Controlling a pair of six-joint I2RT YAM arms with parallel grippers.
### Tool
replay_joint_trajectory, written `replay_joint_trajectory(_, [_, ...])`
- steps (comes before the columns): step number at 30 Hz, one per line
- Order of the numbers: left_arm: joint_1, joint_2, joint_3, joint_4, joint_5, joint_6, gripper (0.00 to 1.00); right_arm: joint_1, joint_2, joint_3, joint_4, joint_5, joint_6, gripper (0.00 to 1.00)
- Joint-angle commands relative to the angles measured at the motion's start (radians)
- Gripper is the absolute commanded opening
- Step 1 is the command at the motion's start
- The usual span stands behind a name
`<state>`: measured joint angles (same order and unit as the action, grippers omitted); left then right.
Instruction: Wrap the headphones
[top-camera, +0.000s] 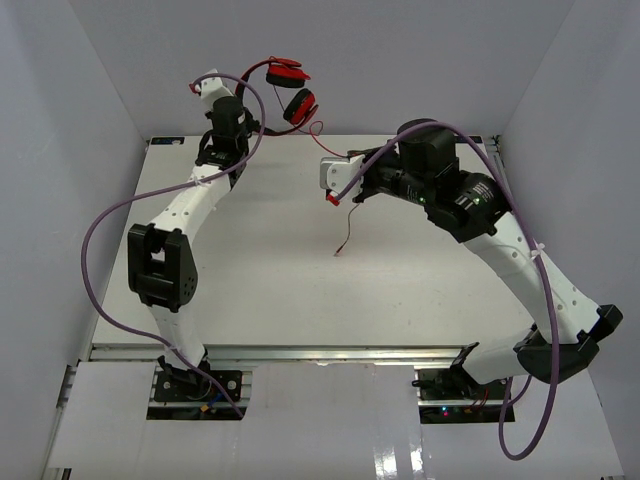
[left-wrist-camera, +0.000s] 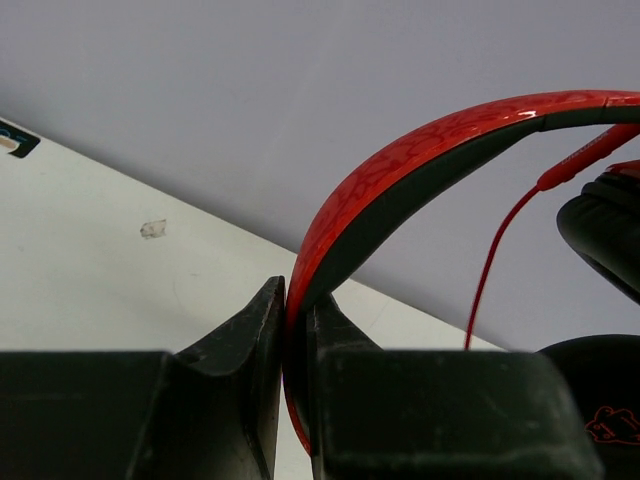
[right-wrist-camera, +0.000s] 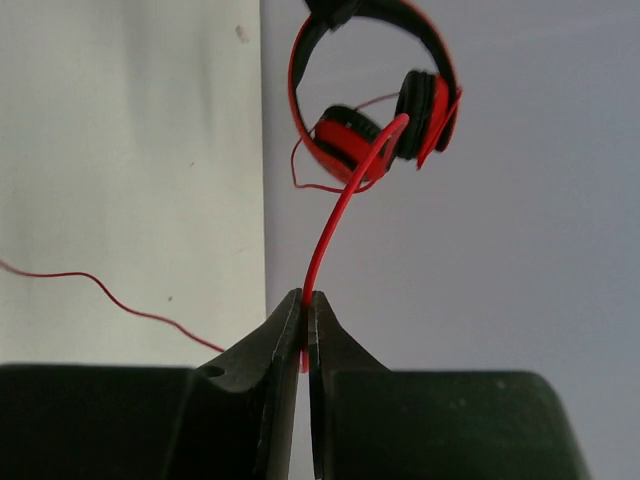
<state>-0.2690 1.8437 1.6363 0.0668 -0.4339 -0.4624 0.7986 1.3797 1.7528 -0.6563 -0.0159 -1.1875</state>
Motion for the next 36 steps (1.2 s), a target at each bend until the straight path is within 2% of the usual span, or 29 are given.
replay_joint_trajectory(1, [-0.029,0.066,0.121,0.052,-0.031,-0.061,0.00,0.006,0.033,0.087,-0.046,-0.049,-0.135,0.10])
replay_joint_trajectory(9, [-0.101,0.208,0.251,0.070,0.038,0.034,0.00,0.030,0.042,0.064,-0.022,0.098,-0.252,0.11])
replay_joint_trajectory(12, [-0.111,0.198,0.232,0.072,0.048,0.025,0.00,0.029,0.046,0.068,-0.038,0.093,-0.267,0.11])
replay_joint_trajectory(16, [-0.116,0.165,0.214,0.007,0.014,-0.064,0.00,0.030,0.060,0.060,-0.077,0.069,-0.298,0.11])
replay_joint_trajectory(20, [-0.131,0.142,0.196,-0.003,0.098,-0.025,0.00,0.032,0.072,0.050,-0.041,0.130,-0.320,0.11])
replay_joint_trajectory(24, [-0.136,0.089,0.103,0.030,0.254,0.091,0.00,0.018,0.074,0.053,0.006,0.175,-0.323,0.11])
replay_joint_trajectory(30, [-0.134,-0.026,-0.136,0.111,0.423,0.279,0.00,-0.030,0.058,0.054,0.011,0.165,-0.316,0.11])
replay_joint_trajectory(36, [-0.134,-0.081,-0.202,0.132,0.536,0.426,0.00,-0.057,0.036,0.009,0.003,0.136,-0.304,0.11])
